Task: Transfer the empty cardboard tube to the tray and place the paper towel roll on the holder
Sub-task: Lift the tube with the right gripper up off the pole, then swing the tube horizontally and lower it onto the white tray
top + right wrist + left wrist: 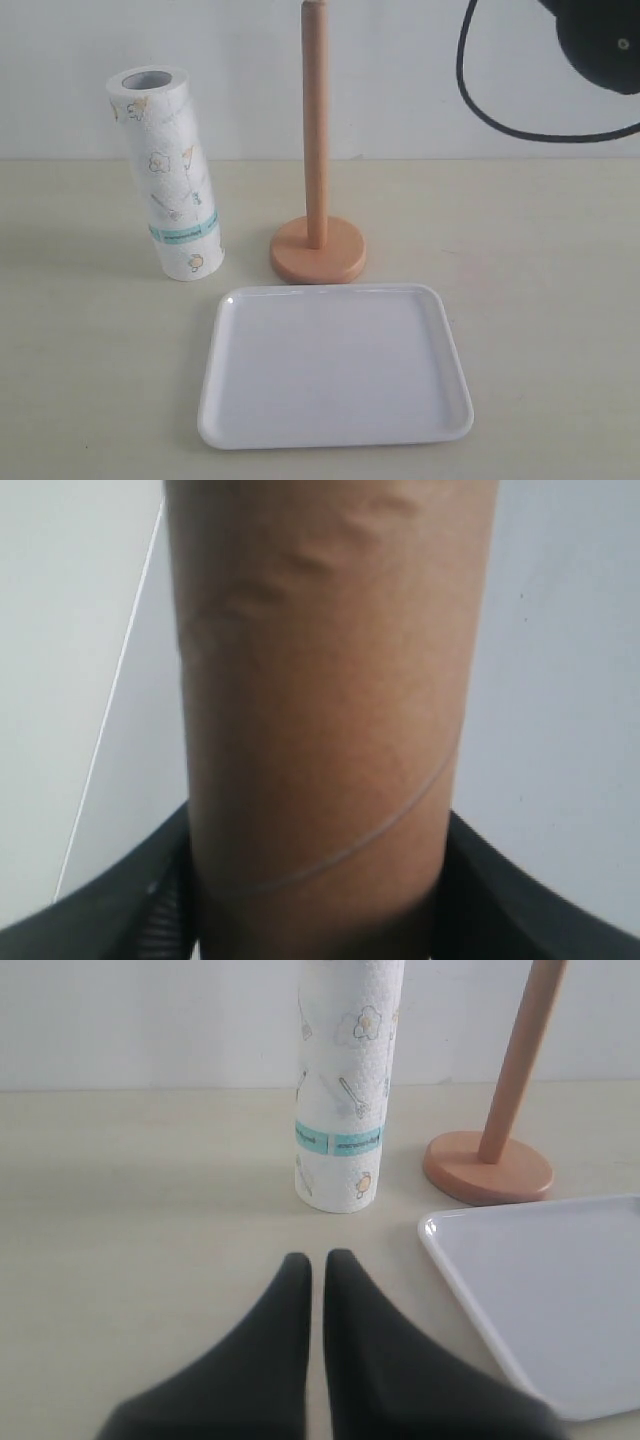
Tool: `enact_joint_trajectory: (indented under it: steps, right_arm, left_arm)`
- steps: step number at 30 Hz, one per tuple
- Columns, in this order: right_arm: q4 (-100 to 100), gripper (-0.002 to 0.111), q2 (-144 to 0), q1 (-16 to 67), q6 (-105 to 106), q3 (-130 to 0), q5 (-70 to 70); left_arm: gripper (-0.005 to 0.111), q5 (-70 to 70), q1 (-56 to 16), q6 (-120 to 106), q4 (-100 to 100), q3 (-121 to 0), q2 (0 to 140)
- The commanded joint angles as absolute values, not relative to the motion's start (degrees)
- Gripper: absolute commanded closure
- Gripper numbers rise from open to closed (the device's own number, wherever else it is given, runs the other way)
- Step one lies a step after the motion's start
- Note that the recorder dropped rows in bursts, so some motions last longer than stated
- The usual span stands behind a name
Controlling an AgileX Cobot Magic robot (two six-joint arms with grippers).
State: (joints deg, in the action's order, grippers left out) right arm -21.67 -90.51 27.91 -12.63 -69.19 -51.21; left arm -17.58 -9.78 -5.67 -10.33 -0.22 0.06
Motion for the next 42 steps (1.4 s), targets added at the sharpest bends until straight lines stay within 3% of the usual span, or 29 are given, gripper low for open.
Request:
enact_joint_trajectory:
  steps: [1,5,16,30,42]
  right_arm:
    - [-21.36,0.108,-85.17,27.92,-12.79,-69.48,-49.14]
    - [-21.36,0.108,-77.34,27.92,-12.69,-69.38,-41.4]
    - [-21.73,0.108,-60.14,27.92,7.24,-69.38,-1.46]
    - [-21.49,0.108,-59.89,27.92,27.48,-69.38,27.66]
    - [-10.26,0.108,-63.79,29.77,46.67,-69.28,40.69]
  left_arm:
    - [0.103,-17.59,-9.78,-5.87,-10.74,0.0,0.0]
    - [0.103,-17.59,-9.78,-5.87,-10.74,0.0,0.0]
    - [0.103,-17.59,-9.78,-5.87,-10.74,0.0,0.0]
    - [0.103,-17.59,-9.78,-5.87,-10.74,0.0,0.0]
    - [0.103,-17.59,-9.78,-5.87,-10.74,0.0,0.0]
